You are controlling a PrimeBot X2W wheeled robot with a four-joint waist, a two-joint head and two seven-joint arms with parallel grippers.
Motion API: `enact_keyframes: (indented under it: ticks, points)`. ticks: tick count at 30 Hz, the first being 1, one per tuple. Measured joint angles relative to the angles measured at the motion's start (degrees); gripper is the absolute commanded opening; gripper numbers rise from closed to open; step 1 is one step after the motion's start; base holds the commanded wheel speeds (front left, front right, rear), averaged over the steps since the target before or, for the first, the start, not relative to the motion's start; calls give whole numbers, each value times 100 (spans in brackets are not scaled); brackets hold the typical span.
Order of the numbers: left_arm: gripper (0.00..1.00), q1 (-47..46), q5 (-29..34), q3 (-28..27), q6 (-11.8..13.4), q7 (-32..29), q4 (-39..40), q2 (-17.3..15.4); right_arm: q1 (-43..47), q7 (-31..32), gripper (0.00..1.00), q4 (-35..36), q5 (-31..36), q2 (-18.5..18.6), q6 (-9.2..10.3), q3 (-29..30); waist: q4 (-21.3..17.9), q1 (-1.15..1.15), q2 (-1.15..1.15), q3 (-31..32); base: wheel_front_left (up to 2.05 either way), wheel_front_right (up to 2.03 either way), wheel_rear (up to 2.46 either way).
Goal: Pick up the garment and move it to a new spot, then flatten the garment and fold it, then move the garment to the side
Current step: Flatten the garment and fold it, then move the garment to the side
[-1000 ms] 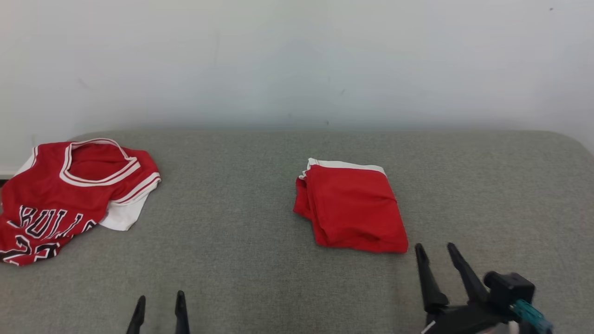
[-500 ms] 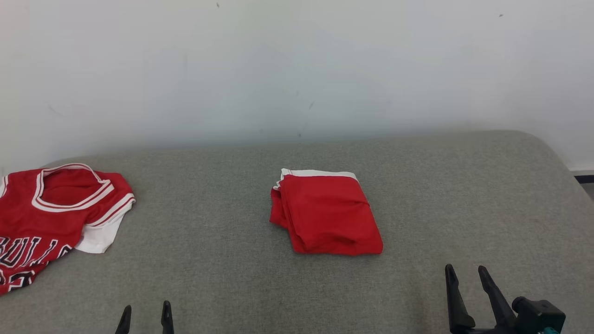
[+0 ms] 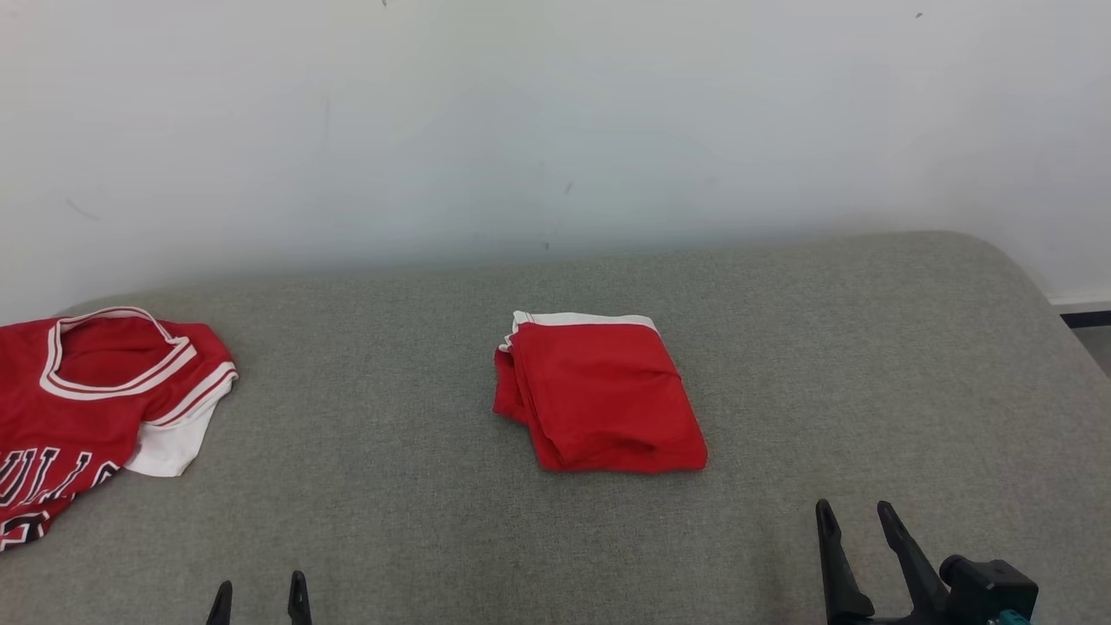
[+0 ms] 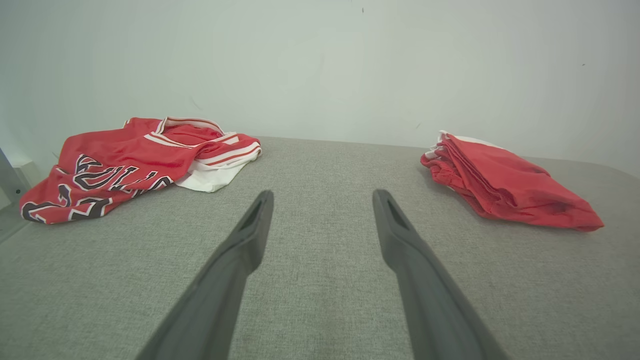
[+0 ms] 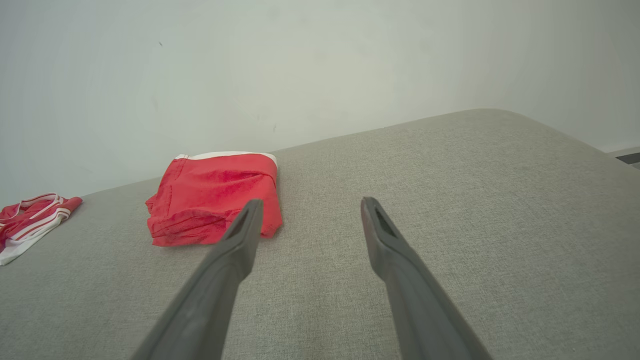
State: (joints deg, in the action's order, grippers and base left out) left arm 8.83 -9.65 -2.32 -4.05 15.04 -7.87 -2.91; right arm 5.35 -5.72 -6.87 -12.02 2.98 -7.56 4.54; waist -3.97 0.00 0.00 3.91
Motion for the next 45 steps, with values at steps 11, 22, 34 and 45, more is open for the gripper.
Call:
enact_keyframes:
  ticks: [11,22,34,45]
  points:
    - [100,-2,-10,60,9,0,4,-1,-17,75,100,14,-49,-2,0,-97,53,0,0,-71,0,0,0]
    - [100,-77,-62,135,73,1,42,-1,-259,542,100,101,-178,0,1,-20,80,0,0,-167,0,0,0]
    - [100,-166,-193,528,109,0,53,0,-2026,4132,100,-355,-141,231,1,152,350,0,1,-446,0,0,0]
    - [100,-476,-116,860,54,1,443,-1,-3945,5174,100,-1322,879,388,1,854,849,2,2,-1160,0,0,0]
